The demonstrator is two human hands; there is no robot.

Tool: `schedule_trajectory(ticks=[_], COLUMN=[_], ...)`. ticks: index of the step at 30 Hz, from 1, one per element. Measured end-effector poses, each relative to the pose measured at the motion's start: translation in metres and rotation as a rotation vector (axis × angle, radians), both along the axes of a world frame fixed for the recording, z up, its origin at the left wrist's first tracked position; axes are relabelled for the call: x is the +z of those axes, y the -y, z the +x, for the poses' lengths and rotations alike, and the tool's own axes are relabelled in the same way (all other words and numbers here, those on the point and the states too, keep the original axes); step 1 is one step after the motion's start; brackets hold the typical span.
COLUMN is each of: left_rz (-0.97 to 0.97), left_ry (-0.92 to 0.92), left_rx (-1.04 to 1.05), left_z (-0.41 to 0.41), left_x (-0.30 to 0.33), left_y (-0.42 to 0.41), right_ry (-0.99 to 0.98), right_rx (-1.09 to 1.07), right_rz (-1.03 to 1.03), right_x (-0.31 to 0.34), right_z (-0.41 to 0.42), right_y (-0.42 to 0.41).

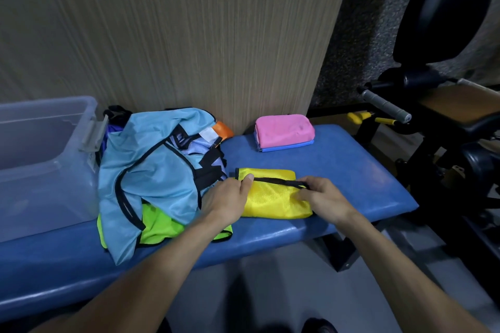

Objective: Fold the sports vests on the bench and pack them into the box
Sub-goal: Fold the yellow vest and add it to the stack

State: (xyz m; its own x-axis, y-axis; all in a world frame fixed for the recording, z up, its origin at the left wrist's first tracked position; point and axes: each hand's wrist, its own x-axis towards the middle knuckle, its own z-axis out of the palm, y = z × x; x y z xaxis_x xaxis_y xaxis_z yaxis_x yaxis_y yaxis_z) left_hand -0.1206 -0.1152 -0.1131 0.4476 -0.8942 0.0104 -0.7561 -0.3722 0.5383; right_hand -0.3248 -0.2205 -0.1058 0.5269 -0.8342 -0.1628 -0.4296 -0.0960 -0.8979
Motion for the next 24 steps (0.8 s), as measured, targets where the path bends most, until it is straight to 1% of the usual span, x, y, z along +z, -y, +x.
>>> schedule_trajectory(ticks=[4,7,11,14,18,20,24], left_rz=[-0.093,-0.148,-0.191,-0.201,-0.249,-0.262,-0.250], left_ry=[-0.051,-0.087,-0.120,-0.092,-0.030,-0.027,-0.035], left_rx=[0.062,0.080,0.038,-0.009,-0.061,-0.085,-0.102], left_z=[0.003,0.003,0.003,0.003,-0.002,-0.003,-0.005], left_x=[-0.002,-0.006,-0.013,-0.018,-0.019,-0.018,-0.019], left_y=[0.002,-0.001,-0.009,-0.017,-0.030,-0.036,-0.045], right_ry=[0.044,0.035,0.089,0.096,0.056,0.051,0.041], right_rx=[-0.037,-0.040,-0.022,-0.049,0.032,-0.001,-0.051], right_rz=[0.005,0.014,0.064,0.125,0.090,0.078,-0.016], right_x=[0.004,0.004,0.008,0.008,0.005,0.003,-0.004], right_z=[0.009,0.010,0.007,0.004,0.005,0.005,0.007], right_y=[0.005,0.010,0.008,0.004,-0.003,-0.008,-0.020])
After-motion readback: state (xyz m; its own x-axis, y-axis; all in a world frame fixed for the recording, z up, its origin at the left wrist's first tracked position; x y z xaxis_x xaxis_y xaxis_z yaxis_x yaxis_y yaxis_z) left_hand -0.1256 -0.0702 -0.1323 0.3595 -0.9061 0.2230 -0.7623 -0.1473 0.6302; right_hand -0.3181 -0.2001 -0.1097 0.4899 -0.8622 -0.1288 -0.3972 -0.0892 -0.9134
